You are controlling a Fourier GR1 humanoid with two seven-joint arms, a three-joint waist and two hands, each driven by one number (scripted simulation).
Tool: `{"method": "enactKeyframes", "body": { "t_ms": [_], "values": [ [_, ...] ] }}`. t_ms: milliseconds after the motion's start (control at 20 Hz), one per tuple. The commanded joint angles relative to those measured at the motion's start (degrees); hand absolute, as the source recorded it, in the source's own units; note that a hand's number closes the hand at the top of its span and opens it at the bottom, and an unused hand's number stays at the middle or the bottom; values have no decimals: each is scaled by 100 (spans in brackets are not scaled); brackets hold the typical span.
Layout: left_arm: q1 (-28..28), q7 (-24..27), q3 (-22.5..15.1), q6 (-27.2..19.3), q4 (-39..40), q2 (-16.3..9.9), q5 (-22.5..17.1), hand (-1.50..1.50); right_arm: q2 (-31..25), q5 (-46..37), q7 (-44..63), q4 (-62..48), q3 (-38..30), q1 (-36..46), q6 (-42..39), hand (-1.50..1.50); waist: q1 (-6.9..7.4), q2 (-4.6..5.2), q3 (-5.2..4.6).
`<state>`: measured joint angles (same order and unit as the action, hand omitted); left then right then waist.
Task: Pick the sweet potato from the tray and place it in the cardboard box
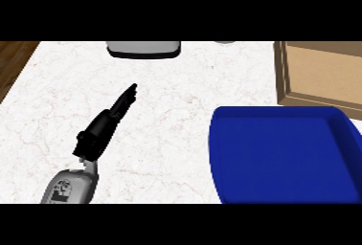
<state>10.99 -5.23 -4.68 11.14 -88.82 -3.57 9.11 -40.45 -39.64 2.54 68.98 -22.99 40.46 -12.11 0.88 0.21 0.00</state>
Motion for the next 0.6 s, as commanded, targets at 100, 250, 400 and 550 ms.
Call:
{"method": "enactKeyframes", "body": {
  "t_ms": [100, 250, 400, 550],
  "values": [
    [208, -144, 0, -43, -46, 32, 65, 0, -82, -679, -533, -1861, 398, 826, 883, 150, 75, 27, 3],
    [176, -103, 96, 165, -16, -76, -109, 0, -47, -909, -820, -2509, 548, 993, 1178, 150, 79, 31, 3],
    [305, -29, 29, 48, 184, 38, 13, 0, -101, -1094, -1171, -3351, 508, 1130, 1645, 150, 107, 53, 6],
    [119, -86, -56, -26, -25, 140, 33, 0, 11, -1148, -1439, -3907, 456, 1026, 2068, 150, 108, 53, 9]
  ]
}}
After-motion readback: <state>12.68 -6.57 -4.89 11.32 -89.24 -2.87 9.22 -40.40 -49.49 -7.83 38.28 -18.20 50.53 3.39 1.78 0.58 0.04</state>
